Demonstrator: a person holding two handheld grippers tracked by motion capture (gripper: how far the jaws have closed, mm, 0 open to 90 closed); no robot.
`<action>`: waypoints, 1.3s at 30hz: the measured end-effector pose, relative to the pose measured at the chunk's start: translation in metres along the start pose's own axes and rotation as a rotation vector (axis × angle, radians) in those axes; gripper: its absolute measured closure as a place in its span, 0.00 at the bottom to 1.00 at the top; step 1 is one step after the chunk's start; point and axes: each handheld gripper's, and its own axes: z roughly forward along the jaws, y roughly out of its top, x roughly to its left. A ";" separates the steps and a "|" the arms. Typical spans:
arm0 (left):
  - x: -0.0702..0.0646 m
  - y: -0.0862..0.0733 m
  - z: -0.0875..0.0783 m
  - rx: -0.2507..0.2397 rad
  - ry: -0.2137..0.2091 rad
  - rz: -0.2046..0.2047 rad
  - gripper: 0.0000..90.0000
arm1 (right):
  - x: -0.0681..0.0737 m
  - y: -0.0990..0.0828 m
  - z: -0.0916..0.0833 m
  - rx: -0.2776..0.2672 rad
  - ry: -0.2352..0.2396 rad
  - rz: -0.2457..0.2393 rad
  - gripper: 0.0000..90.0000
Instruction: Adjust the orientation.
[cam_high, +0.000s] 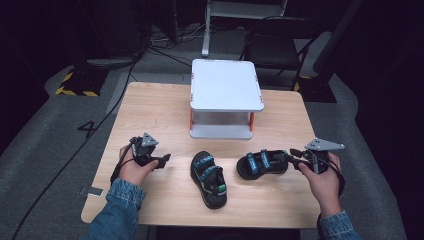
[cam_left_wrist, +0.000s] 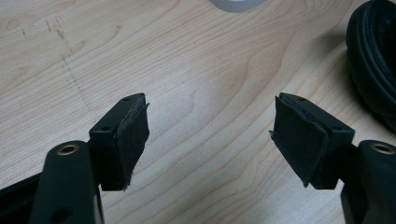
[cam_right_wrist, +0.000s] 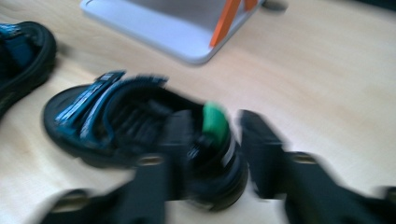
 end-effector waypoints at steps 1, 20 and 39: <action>0.001 0.000 -0.001 0.002 0.006 -0.001 0.30 | 0.001 0.002 -0.001 -0.015 -0.006 -0.021 0.60; 0.001 -0.015 -0.012 0.026 0.043 -0.013 0.29 | 0.049 0.026 0.024 0.176 0.229 -0.241 0.69; 0.006 -0.034 -0.029 0.012 0.063 -0.064 0.29 | 0.051 0.029 0.046 0.279 0.250 -0.199 0.78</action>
